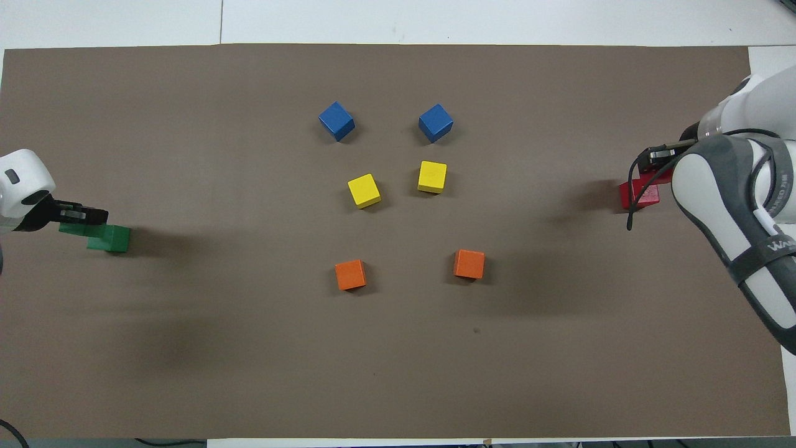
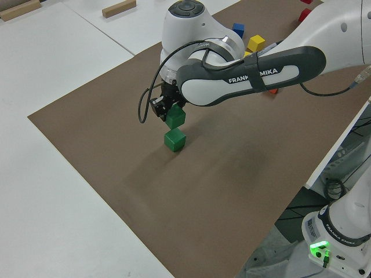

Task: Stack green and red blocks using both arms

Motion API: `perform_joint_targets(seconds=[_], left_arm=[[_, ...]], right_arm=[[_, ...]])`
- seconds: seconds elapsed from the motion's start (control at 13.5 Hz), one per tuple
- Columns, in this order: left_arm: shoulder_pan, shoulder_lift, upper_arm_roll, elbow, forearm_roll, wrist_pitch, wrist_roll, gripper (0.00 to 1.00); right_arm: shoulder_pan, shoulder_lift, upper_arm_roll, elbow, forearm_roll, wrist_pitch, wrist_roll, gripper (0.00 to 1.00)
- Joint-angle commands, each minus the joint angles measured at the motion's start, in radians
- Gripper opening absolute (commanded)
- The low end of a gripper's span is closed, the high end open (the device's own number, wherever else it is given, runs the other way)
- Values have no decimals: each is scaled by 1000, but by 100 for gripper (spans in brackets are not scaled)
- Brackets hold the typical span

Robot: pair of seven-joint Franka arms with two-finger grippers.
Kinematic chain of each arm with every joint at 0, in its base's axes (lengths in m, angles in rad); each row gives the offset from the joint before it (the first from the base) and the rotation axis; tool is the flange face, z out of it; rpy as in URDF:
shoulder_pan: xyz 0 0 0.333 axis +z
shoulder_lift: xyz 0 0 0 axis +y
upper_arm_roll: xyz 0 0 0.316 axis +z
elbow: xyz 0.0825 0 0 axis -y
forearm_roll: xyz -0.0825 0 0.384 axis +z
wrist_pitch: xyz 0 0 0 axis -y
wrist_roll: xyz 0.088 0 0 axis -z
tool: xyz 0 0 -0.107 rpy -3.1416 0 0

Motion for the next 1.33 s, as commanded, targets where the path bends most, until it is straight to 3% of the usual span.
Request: perform_joint_targets(seconds=[0.0,0.37,1.26], left_arm=[[1,-32,2,-58,11,57,15,0],[22,-15,2,-58,11,60,35,0],[22,-10,2,-98,11,109,36,0]], right_arm=[[-9,-65,8,-114,0,72,26,0],[-23,-90,8,-192,0,155,37,0],[-49,-90,8,-206,0,158,32,0]])
